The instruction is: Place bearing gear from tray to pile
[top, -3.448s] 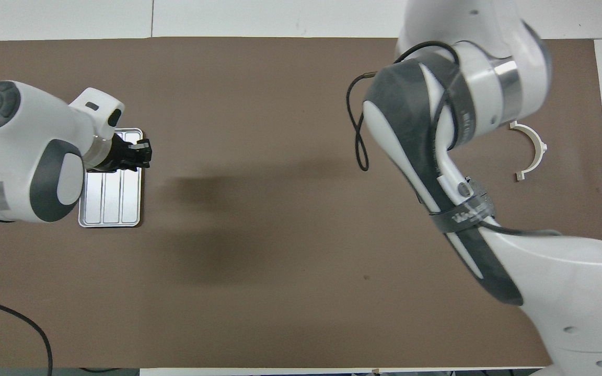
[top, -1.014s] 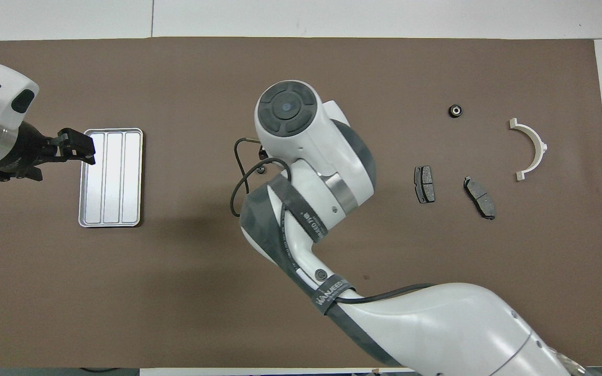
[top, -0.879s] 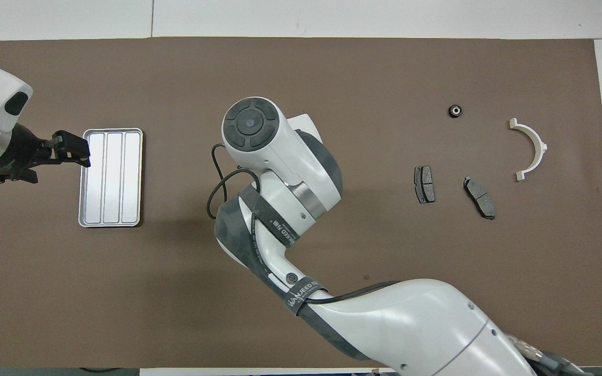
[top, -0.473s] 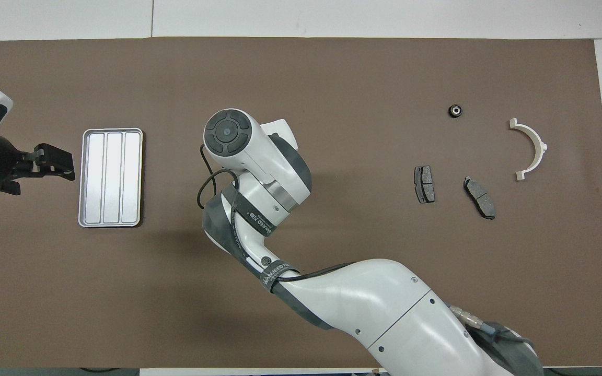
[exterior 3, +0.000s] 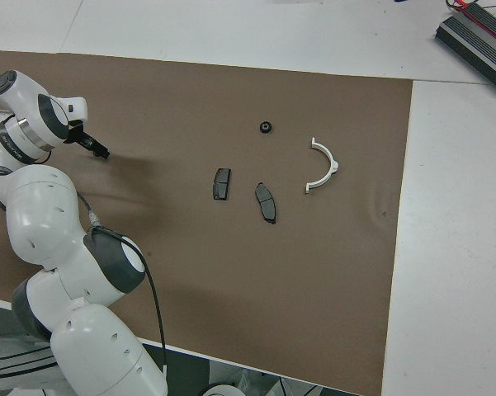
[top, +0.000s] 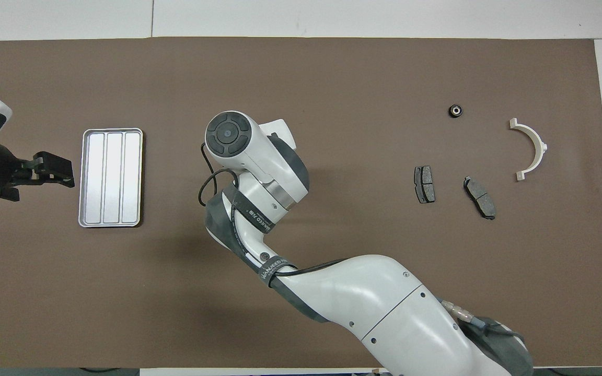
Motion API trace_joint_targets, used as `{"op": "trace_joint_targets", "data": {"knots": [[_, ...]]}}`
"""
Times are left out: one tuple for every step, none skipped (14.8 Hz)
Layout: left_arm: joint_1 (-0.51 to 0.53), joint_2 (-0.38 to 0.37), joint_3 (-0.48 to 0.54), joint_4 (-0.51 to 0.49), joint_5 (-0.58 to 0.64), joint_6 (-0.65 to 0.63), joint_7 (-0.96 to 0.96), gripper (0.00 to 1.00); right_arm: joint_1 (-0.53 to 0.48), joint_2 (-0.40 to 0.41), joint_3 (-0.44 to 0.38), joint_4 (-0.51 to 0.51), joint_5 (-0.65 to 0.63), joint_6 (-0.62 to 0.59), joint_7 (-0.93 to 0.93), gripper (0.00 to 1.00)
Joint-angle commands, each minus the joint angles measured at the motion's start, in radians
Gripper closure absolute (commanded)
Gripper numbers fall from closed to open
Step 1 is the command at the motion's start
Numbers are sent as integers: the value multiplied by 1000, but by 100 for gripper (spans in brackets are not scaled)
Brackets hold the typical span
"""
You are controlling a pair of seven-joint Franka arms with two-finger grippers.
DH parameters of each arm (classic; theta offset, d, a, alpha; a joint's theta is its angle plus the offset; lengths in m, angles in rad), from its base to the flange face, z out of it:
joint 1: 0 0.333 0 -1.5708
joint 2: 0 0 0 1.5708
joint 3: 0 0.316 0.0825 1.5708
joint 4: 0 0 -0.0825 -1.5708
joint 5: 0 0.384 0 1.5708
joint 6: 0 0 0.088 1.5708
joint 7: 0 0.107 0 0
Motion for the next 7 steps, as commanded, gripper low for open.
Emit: {"op": "trace_joint_targets", "data": {"knots": [[17,-26,-8,-35,-16,31,20,0,5,21,-6,29,-12,6,11,3],[17,-26,-8,-34,-16,31,21,0,5,20,-6,27,-12,6,11,6],[17,-26,-8,-34,-16,29,23,0,5,20,-6,25,-13,6,11,9],[16,-26,-8,-34,-16,28,29,0,5,20,-6,24,-13,8,11,11],[14,-26,-8,-34,-16,28,29,0,5,20,-6,21,-19,8,12,11],[14,-26,-8,-34,-16,29,29,0,2,18,-5,16,-30,8,11,11],[14,-23,-8,-31,-14,32,29,0,2,18,-5,15,-30,9,12,11]]}}
